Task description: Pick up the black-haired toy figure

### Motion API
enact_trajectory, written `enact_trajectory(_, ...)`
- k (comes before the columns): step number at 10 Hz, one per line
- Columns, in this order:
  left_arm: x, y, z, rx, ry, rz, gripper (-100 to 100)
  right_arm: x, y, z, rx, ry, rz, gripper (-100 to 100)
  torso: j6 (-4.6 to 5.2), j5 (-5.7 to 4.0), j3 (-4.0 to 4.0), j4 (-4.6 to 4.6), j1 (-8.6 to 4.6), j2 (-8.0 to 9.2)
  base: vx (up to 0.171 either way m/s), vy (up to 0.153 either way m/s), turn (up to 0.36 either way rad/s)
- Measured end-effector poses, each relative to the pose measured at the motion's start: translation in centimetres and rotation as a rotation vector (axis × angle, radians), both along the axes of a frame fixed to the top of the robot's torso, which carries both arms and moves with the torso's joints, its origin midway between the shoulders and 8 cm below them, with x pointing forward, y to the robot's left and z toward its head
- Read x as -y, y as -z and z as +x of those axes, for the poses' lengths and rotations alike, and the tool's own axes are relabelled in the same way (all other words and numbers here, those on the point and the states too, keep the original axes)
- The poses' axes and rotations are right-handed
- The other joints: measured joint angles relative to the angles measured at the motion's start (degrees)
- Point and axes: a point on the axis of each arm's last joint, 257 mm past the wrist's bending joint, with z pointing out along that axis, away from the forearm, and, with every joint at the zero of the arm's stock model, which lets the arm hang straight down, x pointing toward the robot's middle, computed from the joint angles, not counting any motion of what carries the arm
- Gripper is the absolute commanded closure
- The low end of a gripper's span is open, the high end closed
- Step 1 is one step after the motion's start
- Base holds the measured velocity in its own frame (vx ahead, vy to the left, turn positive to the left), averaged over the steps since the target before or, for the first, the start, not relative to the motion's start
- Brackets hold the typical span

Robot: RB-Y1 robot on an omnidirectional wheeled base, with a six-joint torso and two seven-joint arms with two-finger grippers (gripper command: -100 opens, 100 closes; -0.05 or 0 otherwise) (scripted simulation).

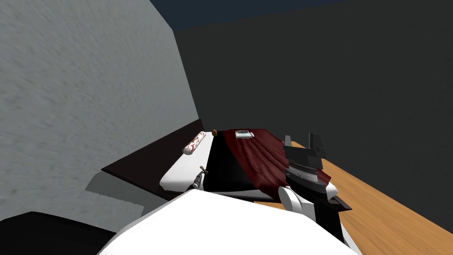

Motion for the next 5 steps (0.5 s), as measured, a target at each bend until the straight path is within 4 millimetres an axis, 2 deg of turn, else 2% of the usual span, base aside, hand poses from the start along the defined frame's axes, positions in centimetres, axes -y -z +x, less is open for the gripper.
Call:
enact_trajectory(2, -1.1, 1.4, -1.6, -0.055, -0.012, 0.014, -100, 0.0, 0.0, 0.0, 0.000, 0.000, 0.000, 0, 0.01, -0.01, -0.18, -0.06, -0.08, -0.34, 0.154, -0.040, -0.039)
enact_trajectory(4, -1.9, 2.0, -2.4, -0.095, -0.020, 0.025, -100, 0.0, 0.0, 0.0, 0.000, 0.000, 0.000, 0, 0.01, -0.02, -0.14, -0.05, -0.06, -0.25, 0.078, -0.017, -0.020)
enact_trajectory(5, -2.0, 2.1, -2.4, -0.099, -0.020, 0.026, 0, 0.0, 0.0, 0.0, 0.000, 0.000, 0.000, 0, 0.00, 0.00, -0.04, -0.02, -0.01, -0.05, 0.010, -0.002, 0.002)
